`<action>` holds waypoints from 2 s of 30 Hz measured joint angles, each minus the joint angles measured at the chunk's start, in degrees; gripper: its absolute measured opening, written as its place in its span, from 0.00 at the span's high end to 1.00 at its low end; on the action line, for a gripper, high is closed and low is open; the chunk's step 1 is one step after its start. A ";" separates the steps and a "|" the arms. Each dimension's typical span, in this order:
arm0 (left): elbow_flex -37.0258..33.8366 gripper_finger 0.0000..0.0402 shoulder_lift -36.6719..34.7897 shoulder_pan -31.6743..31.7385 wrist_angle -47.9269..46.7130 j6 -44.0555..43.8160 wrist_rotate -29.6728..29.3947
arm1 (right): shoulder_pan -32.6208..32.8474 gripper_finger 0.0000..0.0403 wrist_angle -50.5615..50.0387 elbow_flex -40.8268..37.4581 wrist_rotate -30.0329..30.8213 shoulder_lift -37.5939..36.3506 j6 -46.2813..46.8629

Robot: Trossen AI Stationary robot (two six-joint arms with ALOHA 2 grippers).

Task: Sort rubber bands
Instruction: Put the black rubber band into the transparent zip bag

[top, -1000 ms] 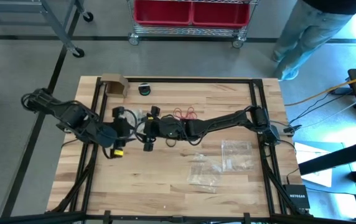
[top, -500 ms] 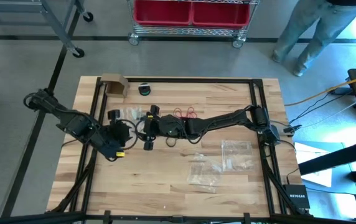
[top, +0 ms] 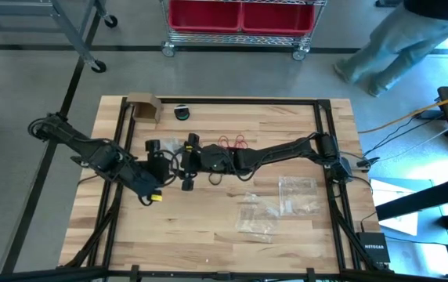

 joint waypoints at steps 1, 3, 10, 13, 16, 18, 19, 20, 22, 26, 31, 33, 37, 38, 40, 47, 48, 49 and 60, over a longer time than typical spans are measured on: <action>-0.01 0.58 0.02 0.00 0.70 0.61 -0.02 | 0.00 0.42 0.11 0.00 -0.33 0.10 -0.01; -0.01 0.58 0.02 0.00 1.74 1.20 -0.01 | 0.00 0.42 0.25 0.02 -0.83 0.37 -0.05; -0.05 0.58 0.49 0.00 5.67 1.43 1.84 | 0.12 0.42 0.58 0.04 1.25 1.09 -0.01; -0.05 0.58 1.14 0.02 5.66 -0.06 2.07 | 0.17 0.42 -0.03 0.04 2.70 1.09 0.37; -0.05 0.58 1.49 0.00 4.00 -2.03 2.06 | 0.17 0.42 -0.61 0.02 3.30 1.23 3.23; -0.03 0.58 1.51 0.00 2.61 -3.69 2.16 | 0.07 0.42 -0.79 0.00 3.85 1.31 7.63; -0.03 0.58 1.51 0.00 2.11 -4.45 2.14 | -0.03 0.42 -1.01 0.00 4.25 1.31 9.81; -0.03 0.58 1.51 0.00 1.48 -5.03 2.19 | -0.13 0.42 -1.17 0.00 4.74 1.31 11.87; -0.01 0.58 1.51 0.00 0.83 -5.39 2.13 | -0.37 0.42 -1.67 0.00 4.95 1.31 15.87; 0.06 0.58 1.51 0.00 0.46 -5.23 1.90 | -0.70 0.42 -1.30 -0.02 4.19 1.36 23.96; 0.06 0.58 1.49 0.00 0.30 -5.29 1.85 | -0.79 0.42 -0.65 -0.03 3.88 1.36 27.22; 0.06 0.58 1.49 0.00 0.31 -5.52 1.97 | -0.85 0.42 -0.36 -0.04 2.65 1.36 27.10; 0.07 0.58 1.46 0.00 0.30 -5.66 2.16 | -1.14 0.42 0.31 -0.04 1.26 1.36 27.01; 0.08 0.58 1.48 0.00 0.26 -5.85 2.16 | -1.17 0.42 0.31 -0.04 1.21 1.36 26.82; 0.08 0.58 1.49 0.00 0.26 -6.39 2.31 | -1.25 0.41 0.35 -0.04 0.68 1.36 25.80; 0.06 0.58 1.47 -0.09 -0.26 -7.02 2.80 | -2.02 0.29 5.97 -0.04 -3.15 3.05 24.54; 0.06 0.58 1.49 -0.09 -0.26 -7.07 2.87 | -2.12 0.28 5.92 -0.04 -3.05 3.26 24.86; 0.06 0.58 1.49 -0.09 -0.44 -7.17 2.87 | -2.20 0.26 5.63 -0.04 -3.08 3.31 25.47; 0.92 0.58 1.47 -0.09 -2.92 -9.67 2.55 | -2.34 0.28 2.38 0.02 -3.72 3.13 22.13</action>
